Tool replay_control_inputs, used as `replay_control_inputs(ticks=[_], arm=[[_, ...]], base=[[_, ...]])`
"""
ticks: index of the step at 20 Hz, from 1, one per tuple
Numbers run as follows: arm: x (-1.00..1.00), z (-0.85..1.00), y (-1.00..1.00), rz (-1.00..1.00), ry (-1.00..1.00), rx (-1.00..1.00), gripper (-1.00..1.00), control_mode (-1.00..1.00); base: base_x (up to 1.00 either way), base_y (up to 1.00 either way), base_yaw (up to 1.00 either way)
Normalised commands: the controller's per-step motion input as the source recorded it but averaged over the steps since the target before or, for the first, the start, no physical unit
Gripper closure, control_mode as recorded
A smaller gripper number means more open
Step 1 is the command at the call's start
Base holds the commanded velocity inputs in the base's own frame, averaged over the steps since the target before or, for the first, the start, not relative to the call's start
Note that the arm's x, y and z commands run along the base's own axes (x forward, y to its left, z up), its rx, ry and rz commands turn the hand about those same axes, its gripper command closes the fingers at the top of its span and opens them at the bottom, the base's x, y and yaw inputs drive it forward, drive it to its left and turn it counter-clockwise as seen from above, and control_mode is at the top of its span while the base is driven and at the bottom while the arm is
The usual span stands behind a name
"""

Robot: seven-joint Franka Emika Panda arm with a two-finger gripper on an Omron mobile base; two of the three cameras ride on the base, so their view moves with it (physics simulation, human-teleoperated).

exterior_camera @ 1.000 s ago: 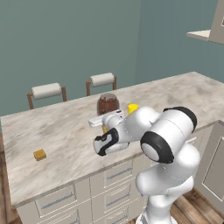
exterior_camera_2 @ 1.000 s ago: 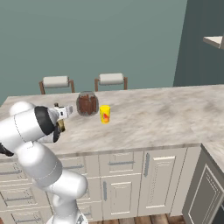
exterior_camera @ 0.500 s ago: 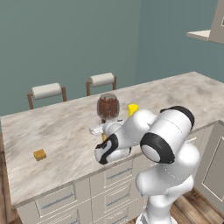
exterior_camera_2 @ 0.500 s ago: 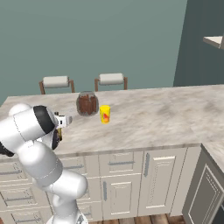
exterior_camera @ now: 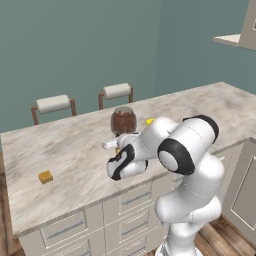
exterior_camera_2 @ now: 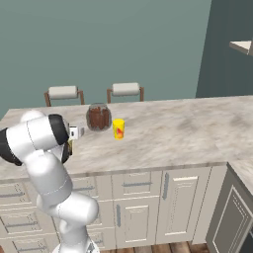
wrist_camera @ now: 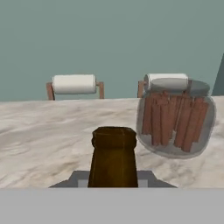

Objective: Open the cabinet directly in front. Then move the beer and the cup to the dining counter with the jar on it.

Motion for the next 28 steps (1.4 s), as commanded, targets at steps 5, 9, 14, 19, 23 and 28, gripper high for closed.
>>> replay_control_inputs(ticks=[5, 9, 14, 19, 23, 28], arm=[[0.45, -0.44, 0.03, 0.00, -0.35, 0.01, 1.00, -1.00], [0.62, -0.84, 0.09, 0.00, -0.25, 0.03, 1.00, -1.00], [0.28, -0.39, 0.04, 0.00, -0.14, 0.04, 1.00, -1.00], [-0.03, -0.20, -0.03, 0.00, -0.02, 0.03, 1.00, -1.00], [-0.01, -0.44, -0.10, 0.00, -0.17, 0.08, 1.00, -1.00], [0.02, -0.56, -0.02, 0.00, -0.18, 0.12, 1.00, -1.00]], base=[[0.00, 0.00, 0.00], [0.00, 0.00, 0.00], [0.00, 0.00, 0.00], [0.00, 0.00, 0.00], [0.00, 0.00, 0.00], [0.00, 0.00, 0.00]])
